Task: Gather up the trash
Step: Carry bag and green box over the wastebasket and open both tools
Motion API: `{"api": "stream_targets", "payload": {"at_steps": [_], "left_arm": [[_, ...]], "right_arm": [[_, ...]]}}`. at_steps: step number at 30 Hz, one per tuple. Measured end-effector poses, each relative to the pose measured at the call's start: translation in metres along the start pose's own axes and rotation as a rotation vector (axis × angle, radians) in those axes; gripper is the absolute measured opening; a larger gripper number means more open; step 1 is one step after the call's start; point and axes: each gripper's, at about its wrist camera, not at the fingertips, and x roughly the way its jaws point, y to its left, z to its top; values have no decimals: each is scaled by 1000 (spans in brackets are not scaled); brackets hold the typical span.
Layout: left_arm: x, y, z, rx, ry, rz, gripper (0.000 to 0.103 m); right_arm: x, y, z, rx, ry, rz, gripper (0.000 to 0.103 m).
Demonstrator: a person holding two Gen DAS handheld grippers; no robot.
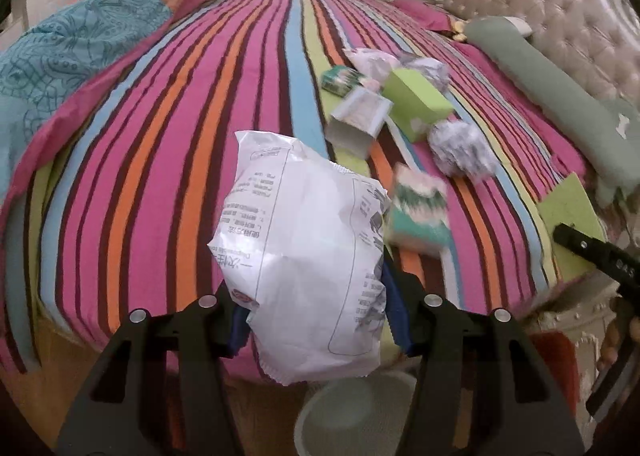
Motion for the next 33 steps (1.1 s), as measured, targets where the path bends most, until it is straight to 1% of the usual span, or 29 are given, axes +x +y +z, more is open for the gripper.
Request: {"api": "stream_targets", "payload": {"at_steps": [4,7,10,11,14,17,22,23,26,30,33], "left_arm": [[-12,-9,-34,19,24,-31,54],[-16,-22,-60,51,57,-51,54],[-12,-34,-85,75,101,-51,54],[-8,-38,-95,71,123,-54,54],[1,-41,-113,52,168,-59,54],[12,-44,-130,53,224,-58,54],[36,-43,-155,44,329,-31,54],[45,-40,-160,27,373,-35,54],[60,-35,-168,-9,444,-39,54],[86,-30,-181,-66,541,-38,54],[105,-28,-192,-94,624,-28,54]], "right_arm": [[-10,3,-27,14,21,6,49],[-12,9,-48,19,43,17,49],[-11,16,-67,15,75,27,49],[-10,19,-73,12,85,27,49],[-6,24,-91,9,123,28,49],[3,21,-109,30,181,29,49],[29,10,-134,87,298,13,49],[36,8,-138,90,322,3,49],[51,6,-148,87,385,-23,49],[75,5,-156,104,477,-29,49],[94,2,-163,147,549,-28,49]]}}
